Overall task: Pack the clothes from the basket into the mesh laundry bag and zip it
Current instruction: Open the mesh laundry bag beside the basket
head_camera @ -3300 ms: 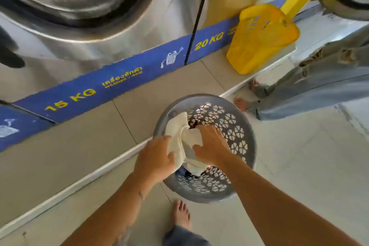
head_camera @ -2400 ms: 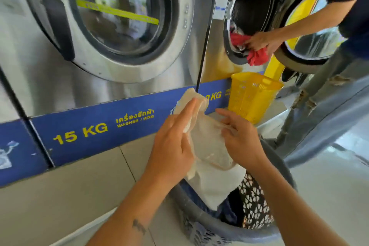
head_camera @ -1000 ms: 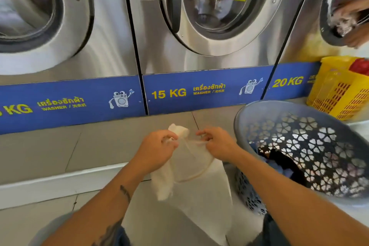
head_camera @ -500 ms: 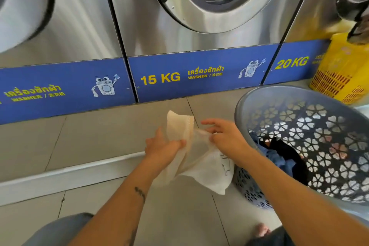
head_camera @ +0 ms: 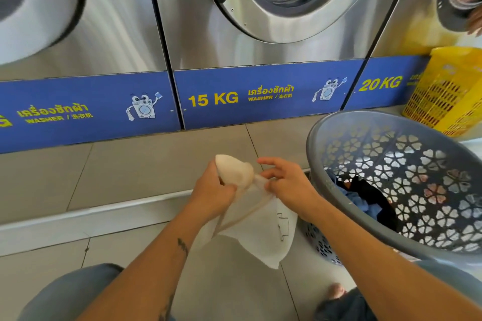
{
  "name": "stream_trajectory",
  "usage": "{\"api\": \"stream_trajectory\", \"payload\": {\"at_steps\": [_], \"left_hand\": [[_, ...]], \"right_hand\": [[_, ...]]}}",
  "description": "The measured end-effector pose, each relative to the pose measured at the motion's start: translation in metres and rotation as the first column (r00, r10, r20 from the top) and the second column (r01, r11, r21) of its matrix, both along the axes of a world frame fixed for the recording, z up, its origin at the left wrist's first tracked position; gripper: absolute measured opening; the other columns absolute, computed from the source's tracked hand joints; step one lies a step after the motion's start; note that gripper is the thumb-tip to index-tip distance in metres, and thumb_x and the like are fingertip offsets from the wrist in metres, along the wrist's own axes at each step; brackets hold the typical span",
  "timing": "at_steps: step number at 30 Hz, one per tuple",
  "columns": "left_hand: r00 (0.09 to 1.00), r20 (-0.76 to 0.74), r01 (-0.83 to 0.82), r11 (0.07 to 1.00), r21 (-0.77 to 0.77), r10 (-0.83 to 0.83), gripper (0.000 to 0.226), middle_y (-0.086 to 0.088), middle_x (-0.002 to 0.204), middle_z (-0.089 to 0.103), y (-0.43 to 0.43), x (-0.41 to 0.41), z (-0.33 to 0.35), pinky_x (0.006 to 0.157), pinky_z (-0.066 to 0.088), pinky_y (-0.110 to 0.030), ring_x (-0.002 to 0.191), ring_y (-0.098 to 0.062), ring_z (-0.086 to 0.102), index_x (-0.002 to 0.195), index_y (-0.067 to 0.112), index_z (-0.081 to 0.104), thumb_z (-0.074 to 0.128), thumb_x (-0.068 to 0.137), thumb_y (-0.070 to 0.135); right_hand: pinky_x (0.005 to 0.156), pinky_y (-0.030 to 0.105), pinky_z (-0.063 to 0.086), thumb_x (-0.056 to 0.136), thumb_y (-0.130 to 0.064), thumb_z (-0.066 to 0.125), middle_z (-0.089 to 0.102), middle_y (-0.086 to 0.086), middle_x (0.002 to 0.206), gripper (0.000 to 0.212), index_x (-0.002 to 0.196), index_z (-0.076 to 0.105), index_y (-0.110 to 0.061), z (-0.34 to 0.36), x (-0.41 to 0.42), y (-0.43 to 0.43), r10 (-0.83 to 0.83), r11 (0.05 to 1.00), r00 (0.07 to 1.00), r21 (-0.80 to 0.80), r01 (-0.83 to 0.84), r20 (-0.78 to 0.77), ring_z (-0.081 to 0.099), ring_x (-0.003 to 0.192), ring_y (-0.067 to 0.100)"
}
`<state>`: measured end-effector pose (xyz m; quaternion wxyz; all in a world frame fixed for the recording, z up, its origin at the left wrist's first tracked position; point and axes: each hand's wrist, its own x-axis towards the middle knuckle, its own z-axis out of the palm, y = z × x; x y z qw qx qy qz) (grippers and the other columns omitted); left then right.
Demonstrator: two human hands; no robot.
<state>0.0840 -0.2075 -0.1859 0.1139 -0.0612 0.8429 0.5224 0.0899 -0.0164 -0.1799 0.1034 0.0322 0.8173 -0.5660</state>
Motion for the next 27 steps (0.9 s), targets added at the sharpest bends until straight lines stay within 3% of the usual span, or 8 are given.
{"api": "stream_trajectory", "payload": {"at_steps": [4, 9, 12, 16, 18, 22, 24, 27], "left_hand": [[0.994, -0.104, 0.026, 0.997, -0.069, -0.033, 0.062, 0.002, 0.112, 0.064, -0.007, 0.003, 0.000, 0.071, 0.051, -0.028, 0.098, -0.020, 0.062, 0.136, 0.031, 0.045, 0.059, 0.078, 0.011], [0.970, -0.200, 0.120, 0.987, -0.106, -0.140, 0.056, 0.000, 0.087, 0.064, -0.005, 0.006, 0.009, 0.059, 0.049, -0.022, 0.076, -0.015, 0.062, 0.132, 0.028, 0.053, 0.061, 0.080, 0.008], [0.959, -0.233, 0.139, 0.985, -0.103, -0.160, 0.047, 0.003, 0.084, 0.063, -0.004, 0.007, 0.010, 0.061, 0.049, -0.022, 0.074, -0.013, 0.061, 0.124, 0.026, 0.061, 0.064, 0.081, 0.007], [0.945, -0.250, 0.179, 0.973, -0.143, -0.211, 0.041, 0.003, 0.083, 0.062, -0.003, 0.013, 0.012, 0.060, 0.044, -0.017, 0.072, -0.010, 0.057, 0.119, 0.027, 0.063, 0.070, 0.081, 0.013], [0.959, -0.171, 0.206, 0.970, -0.127, -0.226, 0.037, 0.001, 0.091, 0.064, -0.004, 0.015, 0.011, 0.066, 0.048, -0.021, 0.081, -0.013, 0.060, 0.120, 0.029, 0.061, 0.070, 0.085, 0.028], [0.941, 0.160, 0.295, 0.954, 0.046, -0.299, 0.043, 0.006, 0.107, 0.068, -0.012, 0.017, 0.003, 0.081, 0.055, -0.037, 0.093, -0.015, 0.066, 0.126, 0.035, 0.058, 0.058, 0.088, 0.054], [0.916, 0.226, 0.359, 0.929, -0.088, -0.332, 0.054, 0.010, 0.118, 0.064, -0.017, 0.020, -0.003, 0.084, 0.052, -0.037, 0.101, -0.015, 0.063, 0.132, 0.040, 0.051, 0.067, 0.082, 0.048], [0.933, 0.232, 0.354, 0.806, -0.475, -0.274, 0.068, 0.001, 0.128, 0.061, -0.024, 0.020, -0.012, 0.088, 0.054, -0.038, 0.108, -0.024, 0.061, 0.140, 0.039, 0.044, 0.066, 0.077, 0.025]], "right_hand": [[0.089, 0.044, 0.059, 0.089, 0.007, 0.059, 0.075, 0.001, 0.101, 0.057, 0.137, 0.055, -0.025, 0.001, 0.000, -0.001, -0.001, 0.998, 1.000, 0.058, 0.001, 0.015, 0.072, 0.095, 0.021], [0.089, 0.030, 0.050, 0.095, -0.017, 0.066, 0.061, -0.003, 0.118, 0.046, 0.139, 0.056, -0.025, 0.009, -0.002, -0.005, 0.043, 0.996, 0.999, 0.083, -0.040, -0.027, 0.061, 0.106, 0.014], [0.099, 0.039, 0.048, 0.094, -0.027, 0.069, 0.053, -0.001, 0.130, 0.050, 0.142, 0.053, -0.029, 0.010, -0.007, -0.008, 0.045, 0.994, 0.997, 0.101, -0.039, -0.060, 0.057, 0.116, 0.020], [0.094, 0.042, 0.055, 0.096, -0.023, 0.067, 0.068, 0.003, 0.116, 0.025, 0.120, 0.067, -0.017, 0.006, -0.009, -0.009, 0.038, 0.995, 0.997, 0.092, -0.032, -0.063, 0.065, 0.106, 0.024], [0.085, 0.040, 0.056, 0.097, -0.017, 0.065, 0.071, 0.007, 0.098, 0.010, 0.103, 0.070, -0.011, 0.007, -0.011, -0.007, -0.028, 0.999, 0.996, 0.037, 0.031, -0.079, 0.067, 0.093, 0.026], [0.066, 0.027, 0.046, 0.097, -0.010, 0.063, 0.061, 0.004, 0.078, 0.009, 0.089, 0.065, -0.007, 0.015, -0.016, -0.003, -0.141, 0.990, 0.982, -0.043, 0.137, -0.125, 0.055, 0.074, 0.016], [0.064, 0.026, 0.044, 0.097, -0.014, 0.064, 0.062, -0.002, 0.076, 0.011, 0.086, 0.065, -0.014, 0.014, -0.018, -0.001, -0.189, 0.981, 0.967, 0.022, 0.195, -0.171, 0.054, 0.070, 0.012], [0.061, 0.027, 0.042, 0.097, -0.021, 0.065, 0.062, -0.003, 0.077, 0.011, 0.086, 0.064, -0.018, 0.010, -0.020, 0.004, -0.274, 0.947, 0.937, 0.106, 0.302, -0.218, 0.055, 0.071, 0.013]]}}
